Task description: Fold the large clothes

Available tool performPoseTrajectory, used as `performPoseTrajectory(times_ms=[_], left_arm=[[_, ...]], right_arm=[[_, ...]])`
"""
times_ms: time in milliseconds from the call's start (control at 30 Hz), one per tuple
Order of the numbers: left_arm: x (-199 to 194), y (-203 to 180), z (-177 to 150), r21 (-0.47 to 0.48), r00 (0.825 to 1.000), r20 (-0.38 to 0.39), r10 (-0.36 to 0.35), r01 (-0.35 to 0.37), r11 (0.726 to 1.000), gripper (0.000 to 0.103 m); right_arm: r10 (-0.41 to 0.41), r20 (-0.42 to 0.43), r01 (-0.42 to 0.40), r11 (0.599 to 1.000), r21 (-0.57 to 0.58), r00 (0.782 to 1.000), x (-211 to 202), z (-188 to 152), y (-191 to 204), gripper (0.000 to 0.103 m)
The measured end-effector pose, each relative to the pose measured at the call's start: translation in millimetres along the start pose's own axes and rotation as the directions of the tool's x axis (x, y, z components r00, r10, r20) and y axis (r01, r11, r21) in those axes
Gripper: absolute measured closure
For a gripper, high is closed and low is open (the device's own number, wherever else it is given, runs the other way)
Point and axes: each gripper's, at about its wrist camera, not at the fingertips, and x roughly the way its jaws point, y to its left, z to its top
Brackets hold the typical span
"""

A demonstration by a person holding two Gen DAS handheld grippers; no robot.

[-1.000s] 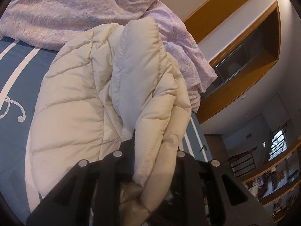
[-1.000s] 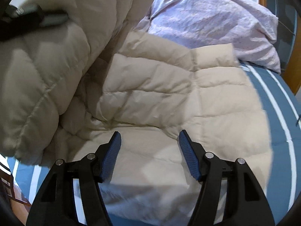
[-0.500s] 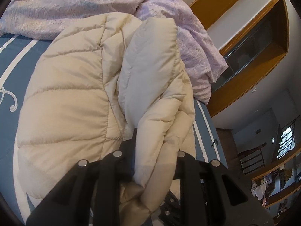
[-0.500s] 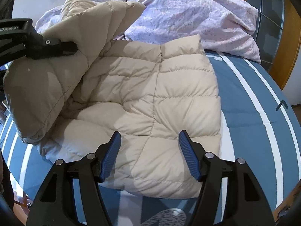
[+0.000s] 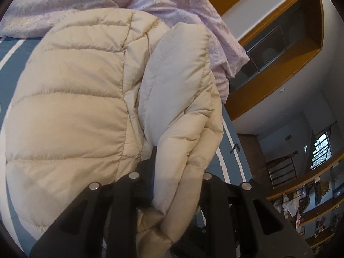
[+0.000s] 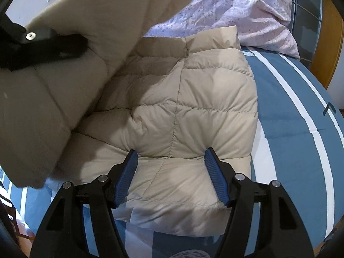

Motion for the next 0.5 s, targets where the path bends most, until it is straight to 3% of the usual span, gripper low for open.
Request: performPoseTrajectory(times_ms=[200,300,367,500], left_arm=[[2.0,1.8,0.7,-0.017,1.000,-0.020,-0.002,0.002,1.000,0.072],[-3.2,-0.8,2.7,-0.017,1.000,-0.014,-0.005,0.005,1.000,0.059],[-7.1,-5.7,4.6,-0.018,1.000,-0.005,-0.015,0.015,1.000,0.042],[-16.3,-12.4,4.4,0.006,1.000,0.013,0.004,-0.004,1.000,0.040]], right_arm=[[0.001,-0.003,-0.001,1.000,0.004,1.000,-0.4,0.5,0.4,0.037],[-0.002,-0.005,0.002,1.000,0.006,1.000,-0.1,0.7,0.3,0.037],[-0.002,-0.006,0.002,1.000,0.008,1.000,-0.1,0.1,0.2,0.037],[0.001,-0.009,0.000,1.000,0.014,1.000,-0.1,0.2,-1.2,0.037]])
